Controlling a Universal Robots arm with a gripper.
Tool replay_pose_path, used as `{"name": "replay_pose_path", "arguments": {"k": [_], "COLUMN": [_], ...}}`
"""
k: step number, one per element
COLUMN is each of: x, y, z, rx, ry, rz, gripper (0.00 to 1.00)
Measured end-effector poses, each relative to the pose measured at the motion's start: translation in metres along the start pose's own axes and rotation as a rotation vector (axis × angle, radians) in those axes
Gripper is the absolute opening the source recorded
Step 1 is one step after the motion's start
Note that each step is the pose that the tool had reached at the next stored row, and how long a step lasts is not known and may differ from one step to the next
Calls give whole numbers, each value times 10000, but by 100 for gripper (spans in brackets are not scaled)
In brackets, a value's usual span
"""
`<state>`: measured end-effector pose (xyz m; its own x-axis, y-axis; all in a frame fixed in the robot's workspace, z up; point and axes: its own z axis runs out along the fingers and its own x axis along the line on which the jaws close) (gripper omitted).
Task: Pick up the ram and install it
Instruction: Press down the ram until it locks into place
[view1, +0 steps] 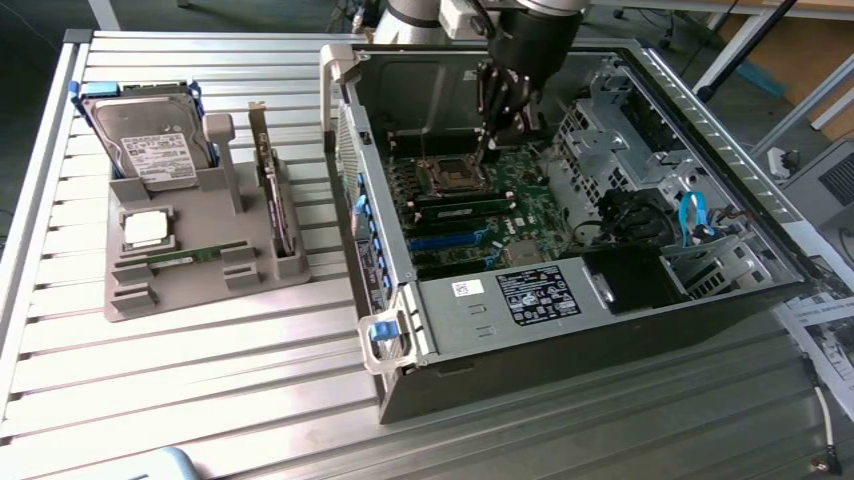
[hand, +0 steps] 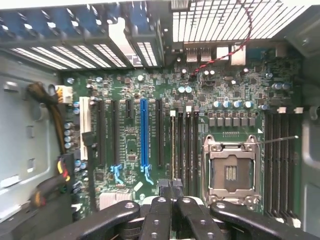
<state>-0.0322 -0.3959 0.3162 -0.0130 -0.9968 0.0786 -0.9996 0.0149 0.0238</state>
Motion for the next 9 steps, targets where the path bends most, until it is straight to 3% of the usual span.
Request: {"name": "replay_pose_path", "arguments": {"k": [6,9], "x": [24,31], "y": [-5,-4], "z": [-306,-396], "rx": [-25,-31], "ry": [79,91], "rz": [0,1], "gripper": [11,11]}}
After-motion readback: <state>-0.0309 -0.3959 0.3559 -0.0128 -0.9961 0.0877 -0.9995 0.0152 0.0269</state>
